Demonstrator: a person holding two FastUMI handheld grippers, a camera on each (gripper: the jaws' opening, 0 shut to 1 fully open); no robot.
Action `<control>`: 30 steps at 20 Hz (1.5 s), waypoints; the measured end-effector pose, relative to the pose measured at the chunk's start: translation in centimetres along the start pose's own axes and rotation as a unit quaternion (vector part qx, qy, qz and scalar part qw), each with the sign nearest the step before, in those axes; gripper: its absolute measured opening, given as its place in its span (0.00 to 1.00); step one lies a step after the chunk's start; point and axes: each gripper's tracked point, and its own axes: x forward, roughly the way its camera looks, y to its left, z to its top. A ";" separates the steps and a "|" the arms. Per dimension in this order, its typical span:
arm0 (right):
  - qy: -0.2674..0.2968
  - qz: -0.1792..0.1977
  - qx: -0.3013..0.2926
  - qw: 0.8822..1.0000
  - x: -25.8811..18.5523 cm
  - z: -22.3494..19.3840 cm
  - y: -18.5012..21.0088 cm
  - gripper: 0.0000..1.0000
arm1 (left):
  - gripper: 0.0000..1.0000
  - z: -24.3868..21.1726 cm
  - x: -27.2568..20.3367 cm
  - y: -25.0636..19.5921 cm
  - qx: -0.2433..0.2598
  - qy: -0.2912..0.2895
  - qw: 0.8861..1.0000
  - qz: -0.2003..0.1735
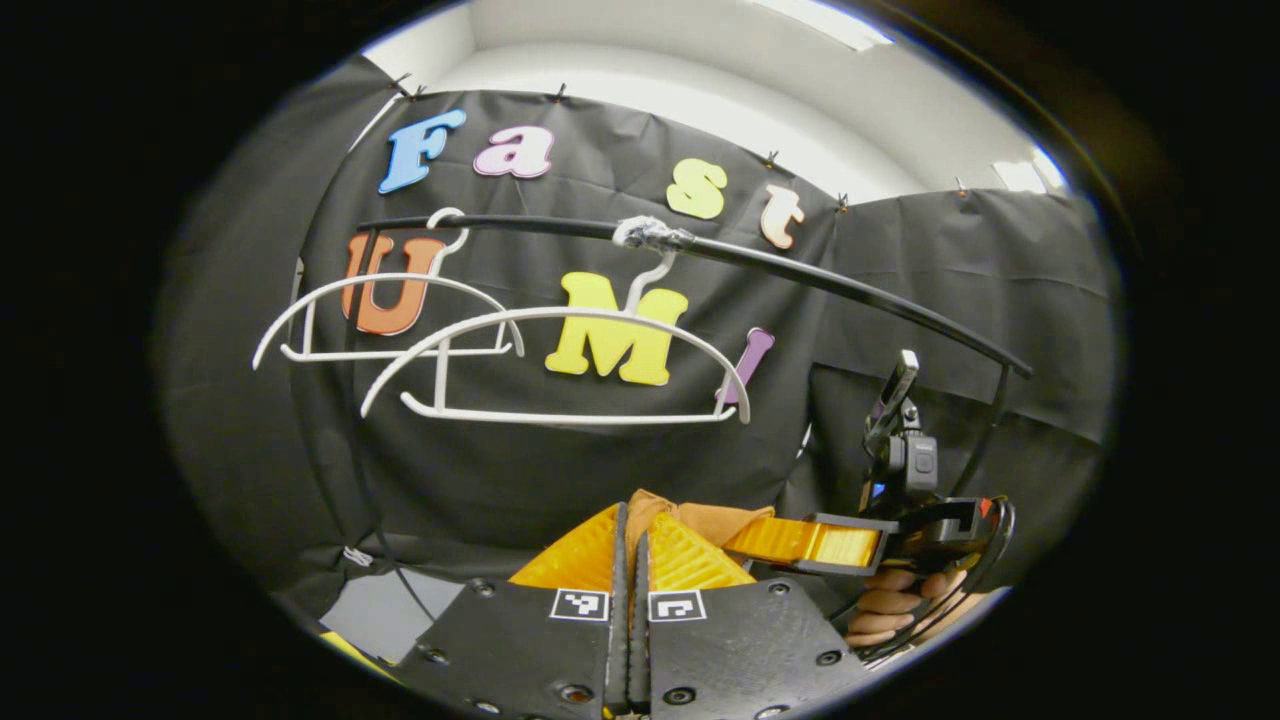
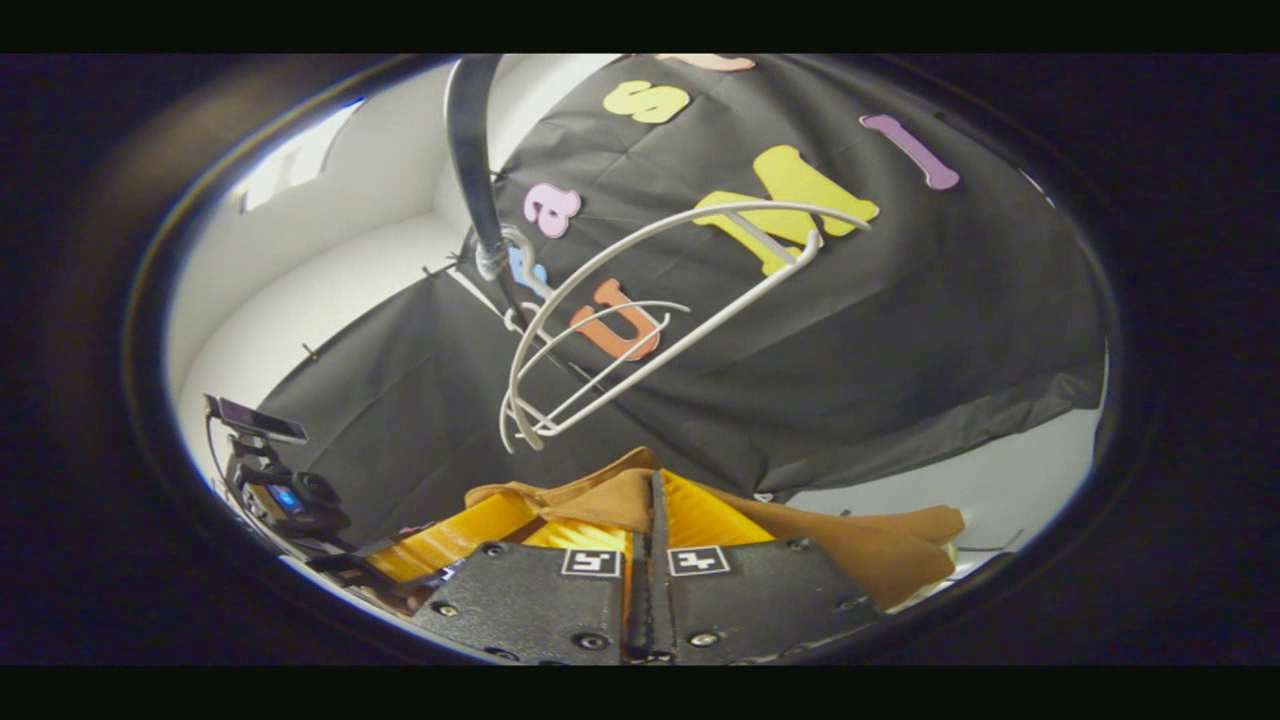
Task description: Grasp the clothes on the hanger with both hands and then place them into the laundry hamper below.
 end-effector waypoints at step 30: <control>0.202 -0.224 0.082 0.950 5.8 -23.4 -16.4 0.02 | 0.01 -26.5 0.0 9.7 -0.062 0.284 0.953 0.087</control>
